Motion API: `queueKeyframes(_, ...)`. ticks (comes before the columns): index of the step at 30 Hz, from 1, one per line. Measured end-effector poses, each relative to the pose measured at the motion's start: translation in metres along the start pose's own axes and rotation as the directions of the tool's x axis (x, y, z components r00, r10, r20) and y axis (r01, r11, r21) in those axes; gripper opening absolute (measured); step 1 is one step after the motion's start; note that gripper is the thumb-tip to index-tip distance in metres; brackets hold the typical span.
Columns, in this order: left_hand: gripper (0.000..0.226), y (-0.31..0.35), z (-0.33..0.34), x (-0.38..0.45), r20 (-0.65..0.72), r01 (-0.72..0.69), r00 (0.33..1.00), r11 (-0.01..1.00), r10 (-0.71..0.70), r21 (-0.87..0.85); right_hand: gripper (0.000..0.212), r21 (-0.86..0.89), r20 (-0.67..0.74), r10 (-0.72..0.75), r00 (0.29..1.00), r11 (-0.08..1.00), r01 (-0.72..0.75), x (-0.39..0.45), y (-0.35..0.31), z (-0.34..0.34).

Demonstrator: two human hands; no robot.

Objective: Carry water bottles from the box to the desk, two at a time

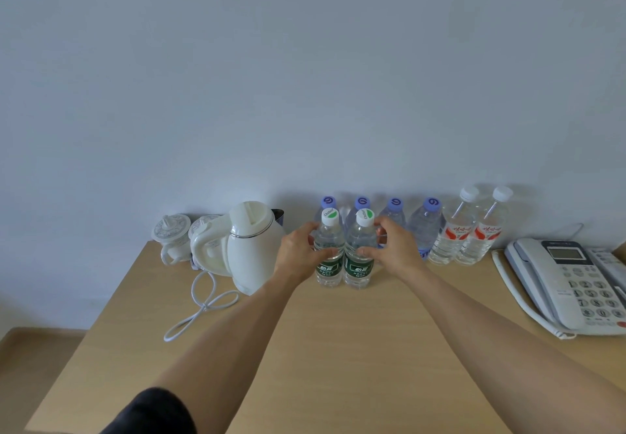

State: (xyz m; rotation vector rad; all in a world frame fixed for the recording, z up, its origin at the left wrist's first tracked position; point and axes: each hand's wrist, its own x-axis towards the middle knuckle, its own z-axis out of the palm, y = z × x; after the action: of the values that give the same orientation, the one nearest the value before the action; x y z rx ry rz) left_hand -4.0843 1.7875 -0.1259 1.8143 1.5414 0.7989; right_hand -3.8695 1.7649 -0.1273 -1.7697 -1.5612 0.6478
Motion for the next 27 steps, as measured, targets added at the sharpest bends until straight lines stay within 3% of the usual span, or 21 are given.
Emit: queueKeyframes(27, 0.053, 0.007, 0.002, -0.006, 0.005, 0.002, 1.0, 1.0, -0.002, 0.009, 0.067, 0.04, -0.002, 0.064, 0.998, 0.997, -0.064, -0.01, -0.005, -0.002)
